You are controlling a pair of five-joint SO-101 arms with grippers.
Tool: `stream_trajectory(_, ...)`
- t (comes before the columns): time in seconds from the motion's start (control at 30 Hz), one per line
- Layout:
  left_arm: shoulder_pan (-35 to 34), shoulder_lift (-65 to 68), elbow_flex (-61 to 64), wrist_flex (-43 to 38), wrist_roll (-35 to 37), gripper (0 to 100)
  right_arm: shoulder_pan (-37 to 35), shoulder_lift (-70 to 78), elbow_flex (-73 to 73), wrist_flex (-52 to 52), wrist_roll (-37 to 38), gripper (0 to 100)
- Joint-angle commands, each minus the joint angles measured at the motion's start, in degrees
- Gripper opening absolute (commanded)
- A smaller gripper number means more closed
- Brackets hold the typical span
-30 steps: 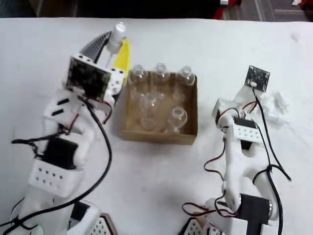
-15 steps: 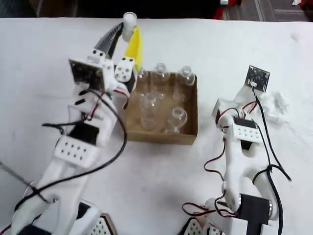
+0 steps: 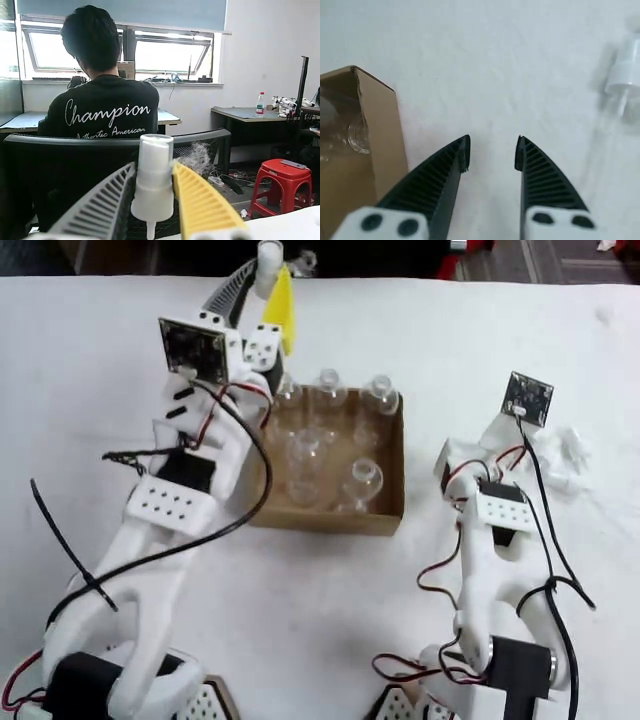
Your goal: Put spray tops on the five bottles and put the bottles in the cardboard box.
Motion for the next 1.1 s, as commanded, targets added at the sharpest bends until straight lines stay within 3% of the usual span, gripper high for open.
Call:
stream_trajectory(0.0, 0.4, -0.2, -2.9, -1.5, 0.5, 2, -0.1, -0.3, -0.3, -1.1, 0.7, 12.7)
stream_trajectory(1.07, 0.0, 9.7, -10.7, -1.8, 0.4, 2, -0.1, -0.3, -0.3, -1.1, 0.7, 12.7)
